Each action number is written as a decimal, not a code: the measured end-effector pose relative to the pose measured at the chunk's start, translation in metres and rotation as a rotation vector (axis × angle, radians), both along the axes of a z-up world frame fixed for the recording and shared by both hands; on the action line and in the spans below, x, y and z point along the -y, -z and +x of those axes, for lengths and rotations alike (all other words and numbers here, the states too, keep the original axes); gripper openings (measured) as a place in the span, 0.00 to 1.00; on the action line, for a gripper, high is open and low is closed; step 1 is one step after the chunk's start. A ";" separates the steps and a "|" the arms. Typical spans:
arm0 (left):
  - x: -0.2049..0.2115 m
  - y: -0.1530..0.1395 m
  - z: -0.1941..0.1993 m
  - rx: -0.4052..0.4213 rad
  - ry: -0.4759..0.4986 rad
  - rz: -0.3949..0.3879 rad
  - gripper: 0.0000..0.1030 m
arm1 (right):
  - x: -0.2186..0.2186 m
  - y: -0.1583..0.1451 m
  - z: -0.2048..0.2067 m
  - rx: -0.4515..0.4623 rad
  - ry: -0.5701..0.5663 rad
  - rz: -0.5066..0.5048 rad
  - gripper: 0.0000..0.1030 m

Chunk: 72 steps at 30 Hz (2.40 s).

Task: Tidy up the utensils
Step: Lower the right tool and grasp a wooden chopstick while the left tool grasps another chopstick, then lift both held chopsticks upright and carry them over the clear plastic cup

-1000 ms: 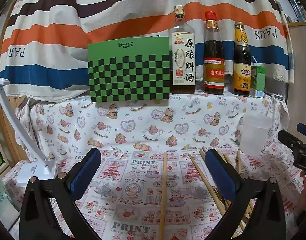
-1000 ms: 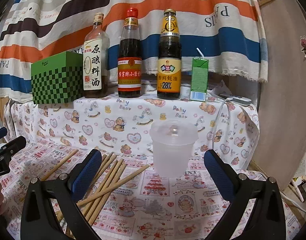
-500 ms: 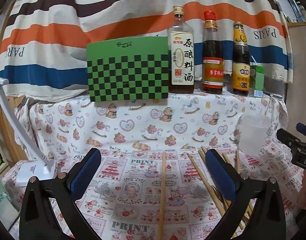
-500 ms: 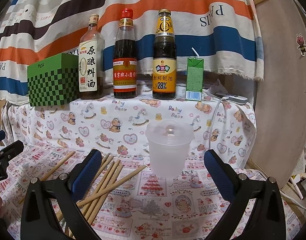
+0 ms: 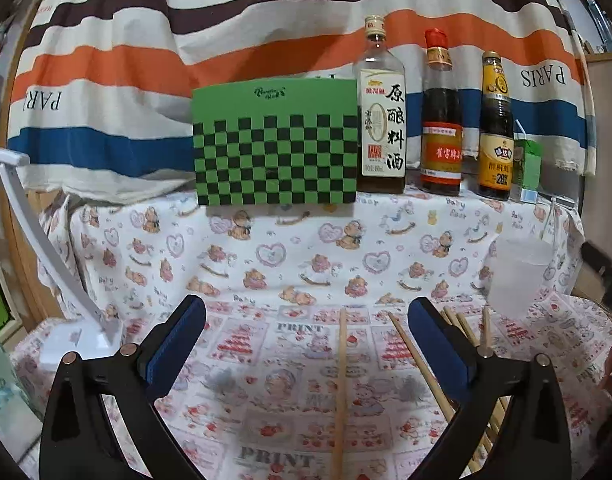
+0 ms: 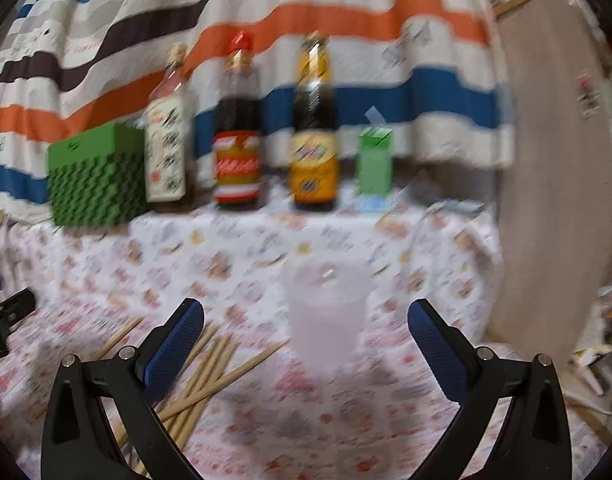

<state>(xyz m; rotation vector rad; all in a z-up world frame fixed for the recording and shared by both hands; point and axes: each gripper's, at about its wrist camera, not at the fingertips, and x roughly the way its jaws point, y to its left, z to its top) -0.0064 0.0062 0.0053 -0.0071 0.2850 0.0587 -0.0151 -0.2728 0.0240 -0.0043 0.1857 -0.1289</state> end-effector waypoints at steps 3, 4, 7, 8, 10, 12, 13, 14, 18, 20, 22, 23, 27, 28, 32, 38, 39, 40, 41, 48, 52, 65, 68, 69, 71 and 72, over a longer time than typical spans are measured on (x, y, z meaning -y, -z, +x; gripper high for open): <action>-0.004 -0.007 -0.003 0.021 -0.006 0.005 0.98 | 0.010 -0.008 -0.007 0.039 -0.003 0.053 0.95; -0.005 -0.009 -0.004 0.025 -0.009 0.001 0.98 | 0.015 -0.012 -0.007 0.029 -0.034 0.100 0.91; -0.010 -0.015 -0.004 -0.005 0.022 -0.022 0.86 | 0.023 -0.013 -0.004 -0.024 -0.099 0.188 0.72; -0.012 -0.017 -0.003 -0.013 0.013 -0.032 0.85 | 0.023 -0.012 -0.001 -0.051 -0.130 0.210 0.70; -0.020 -0.019 -0.001 -0.018 -0.013 -0.069 0.85 | 0.023 -0.009 0.006 -0.111 -0.180 0.232 0.48; -0.027 -0.017 0.006 -0.051 -0.012 -0.084 0.82 | 0.017 -0.010 0.007 -0.167 -0.181 0.208 0.25; -0.031 -0.016 0.008 -0.062 -0.022 -0.091 0.82 | 0.011 -0.015 0.002 -0.173 -0.145 0.160 0.23; -0.036 -0.015 0.011 -0.076 -0.037 -0.107 0.81 | 0.009 -0.020 -0.002 -0.163 -0.142 0.159 0.23; -0.057 -0.011 0.021 -0.165 -0.035 -0.212 0.80 | -0.010 -0.032 0.008 -0.322 -0.338 0.259 0.23; -0.064 -0.008 0.023 -0.186 -0.028 -0.265 0.80 | -0.028 -0.025 0.019 -0.433 -0.409 0.282 0.23; -0.067 -0.007 0.023 -0.198 -0.031 -0.288 0.80 | -0.049 -0.009 0.031 -0.547 -0.428 0.265 0.23; -0.067 -0.007 0.022 -0.196 -0.033 -0.293 0.80 | -0.058 0.002 0.036 -0.590 -0.441 0.265 0.23; -0.062 -0.011 0.018 -0.161 -0.064 -0.244 0.80 | -0.084 0.038 0.043 -0.678 -0.478 0.241 0.23; -0.060 -0.013 0.016 -0.150 -0.073 -0.226 0.80 | -0.087 0.044 0.043 -0.693 -0.489 0.239 0.23; -0.058 -0.015 0.014 -0.134 -0.103 -0.208 0.90 | -0.096 0.056 0.039 -0.705 -0.504 0.231 0.23; -0.052 -0.010 0.020 -0.173 -0.118 -0.153 0.90 | -0.107 0.062 0.032 -0.708 -0.464 0.151 0.19; -0.051 -0.008 0.024 -0.204 -0.117 -0.151 0.90 | -0.106 0.062 0.031 -0.706 -0.453 0.158 0.14; -0.051 -0.004 0.029 -0.249 -0.109 -0.155 0.91 | -0.104 0.062 0.031 -0.710 -0.452 0.166 0.12; -0.051 0.001 0.033 -0.289 -0.092 -0.164 0.91 | -0.100 0.061 0.030 -0.703 -0.447 0.178 0.10; -0.029 0.028 0.050 -0.483 0.034 -0.162 0.80 | -0.080 0.029 0.015 -0.497 -0.393 0.187 0.08; -0.008 0.039 0.051 -0.552 0.100 -0.112 0.63 | -0.072 0.009 0.000 -0.365 -0.386 0.196 0.08; 0.009 0.060 0.051 -0.663 0.112 -0.050 0.05 | -0.045 -0.016 -0.017 -0.192 -0.304 0.248 0.08; 0.006 0.043 0.042 -0.547 0.106 -0.058 0.05 | -0.039 -0.017 -0.017 -0.181 -0.293 0.268 0.08; 0.006 0.035 0.036 -0.489 0.106 -0.058 0.05 | -0.037 -0.017 -0.017 -0.177 -0.290 0.276 0.08; 0.003 0.018 0.024 -0.381 0.113 -0.070 0.05 | -0.033 -0.020 -0.019 -0.159 -0.283 0.292 0.08; 0.001 0.009 0.016 -0.321 0.121 -0.083 0.05 | -0.030 -0.021 -0.020 -0.151 -0.280 0.300 0.08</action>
